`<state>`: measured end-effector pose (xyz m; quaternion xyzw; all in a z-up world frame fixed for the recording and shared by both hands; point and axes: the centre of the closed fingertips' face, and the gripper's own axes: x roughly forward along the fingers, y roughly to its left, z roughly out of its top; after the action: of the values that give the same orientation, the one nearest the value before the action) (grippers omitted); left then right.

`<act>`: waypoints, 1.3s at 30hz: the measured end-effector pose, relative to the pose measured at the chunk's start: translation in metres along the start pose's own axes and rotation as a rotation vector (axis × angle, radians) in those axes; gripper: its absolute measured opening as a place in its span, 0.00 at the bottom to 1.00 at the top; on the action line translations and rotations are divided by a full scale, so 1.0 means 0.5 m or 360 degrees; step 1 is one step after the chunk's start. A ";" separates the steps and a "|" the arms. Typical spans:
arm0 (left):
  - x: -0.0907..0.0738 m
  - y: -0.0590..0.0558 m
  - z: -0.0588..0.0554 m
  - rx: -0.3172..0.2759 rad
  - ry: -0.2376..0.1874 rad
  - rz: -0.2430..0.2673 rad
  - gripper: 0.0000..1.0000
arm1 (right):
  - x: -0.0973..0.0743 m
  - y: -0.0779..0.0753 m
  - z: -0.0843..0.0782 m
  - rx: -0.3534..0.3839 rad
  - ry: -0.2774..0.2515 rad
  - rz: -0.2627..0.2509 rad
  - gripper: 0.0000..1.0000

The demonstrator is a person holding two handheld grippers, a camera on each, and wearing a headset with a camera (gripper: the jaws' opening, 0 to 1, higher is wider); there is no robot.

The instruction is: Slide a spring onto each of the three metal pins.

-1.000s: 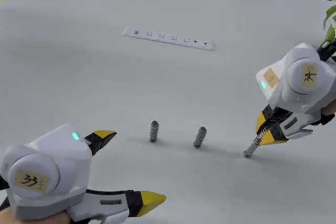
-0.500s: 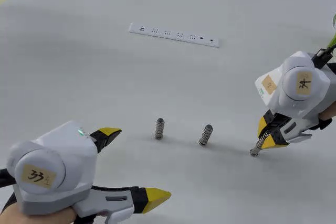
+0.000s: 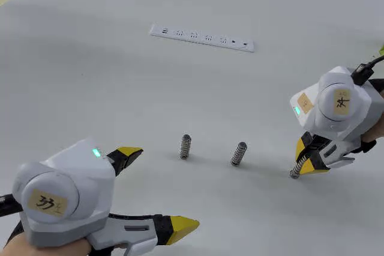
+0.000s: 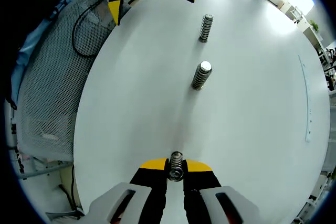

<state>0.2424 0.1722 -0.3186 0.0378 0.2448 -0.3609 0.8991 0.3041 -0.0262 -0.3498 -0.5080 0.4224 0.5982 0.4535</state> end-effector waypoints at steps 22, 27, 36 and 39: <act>0.003 -0.010 0.001 0.0004 -0.0006 -0.0029 0.87 | 0.017 -0.005 -0.006 0.0001 0.0011 -0.0007 0.08; 0.002 -0.009 0.002 0.0003 -0.0009 -0.0028 0.87 | 0.018 -0.005 0.000 0.0033 -0.0022 -0.0008 0.22; 0.000 -0.006 0.004 0.0005 -0.0017 -0.0022 0.87 | 0.016 -0.007 0.013 0.0089 -0.0093 -0.0030 0.53; 0.000 -0.006 0.004 0.0007 -0.0016 -0.0021 0.87 | 0.015 -0.008 0.019 0.0105 -0.0141 -0.0055 0.64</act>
<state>0.2413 0.1697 -0.3163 0.0362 0.2398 -0.3676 0.8978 0.3053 -0.0151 -0.3560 -0.4730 0.4126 0.5979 0.4986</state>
